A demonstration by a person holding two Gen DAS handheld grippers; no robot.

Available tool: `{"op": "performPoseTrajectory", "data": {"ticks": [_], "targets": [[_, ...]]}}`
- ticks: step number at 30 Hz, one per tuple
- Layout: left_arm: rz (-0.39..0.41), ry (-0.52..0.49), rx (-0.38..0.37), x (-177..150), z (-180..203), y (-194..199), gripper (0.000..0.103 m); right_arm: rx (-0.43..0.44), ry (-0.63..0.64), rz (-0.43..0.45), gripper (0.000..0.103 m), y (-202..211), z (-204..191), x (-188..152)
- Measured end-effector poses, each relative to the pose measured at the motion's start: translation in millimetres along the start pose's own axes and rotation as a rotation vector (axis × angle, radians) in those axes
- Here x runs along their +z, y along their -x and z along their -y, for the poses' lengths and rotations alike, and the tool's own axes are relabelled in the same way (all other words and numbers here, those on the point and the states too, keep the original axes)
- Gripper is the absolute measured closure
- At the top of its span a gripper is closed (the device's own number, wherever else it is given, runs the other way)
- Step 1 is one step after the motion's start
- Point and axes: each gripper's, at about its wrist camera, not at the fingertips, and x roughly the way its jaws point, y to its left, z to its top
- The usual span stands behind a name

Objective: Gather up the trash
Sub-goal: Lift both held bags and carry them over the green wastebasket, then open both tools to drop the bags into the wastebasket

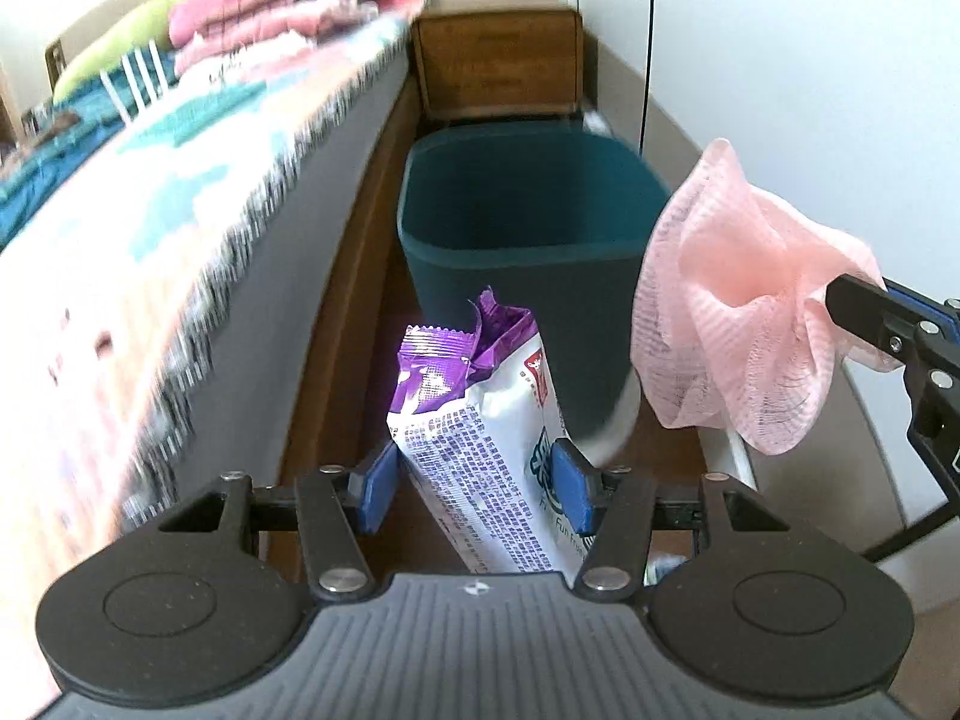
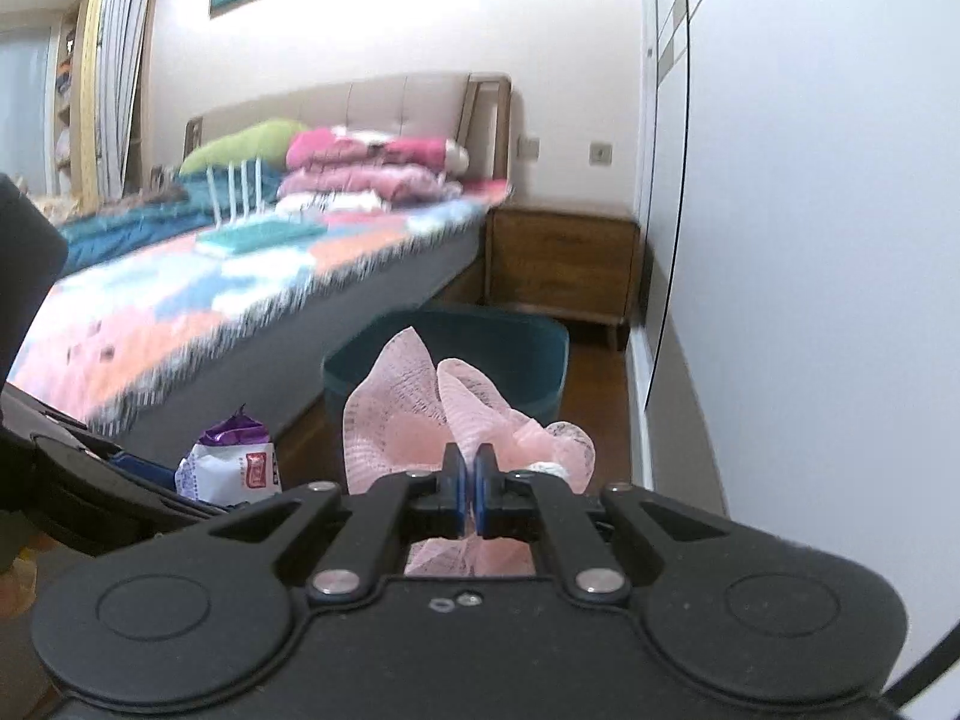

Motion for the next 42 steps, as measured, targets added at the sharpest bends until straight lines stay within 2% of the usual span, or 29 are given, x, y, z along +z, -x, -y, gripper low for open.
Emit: {"op": "performPoseTrajectory", "data": {"ticks": [6,10,18,23,28,35,42], "targets": [[0.126,-0.004,0.038,55,-16,21,0.049,-0.037,0.022,0.063,0.101,-3,6,41],[0.197,0.002,0.058,91,-24,27,0.049,-0.051,0.053,0.066,0.100,-25,4,68],[0.280,-0.016,0.113,148,-23,4,0.049,-0.098,0.166,0.061,0.101,-64,-16,83],[0.266,-0.042,0.127,171,-22,-35,0.049,-0.120,0.193,0.026,0.101,-105,-26,87],[0.253,-0.072,0.127,177,-21,-77,0.049,-0.141,0.212,-0.027,0.101,-145,-34,80],[0.206,-0.123,0.108,170,-12,-136,0.049,-0.142,0.229,-0.143,0.101,-201,-44,49],[0.122,-0.169,0.089,157,3,-181,0.049,-0.146,0.243,-0.231,0.099,-225,-47,23]]}}
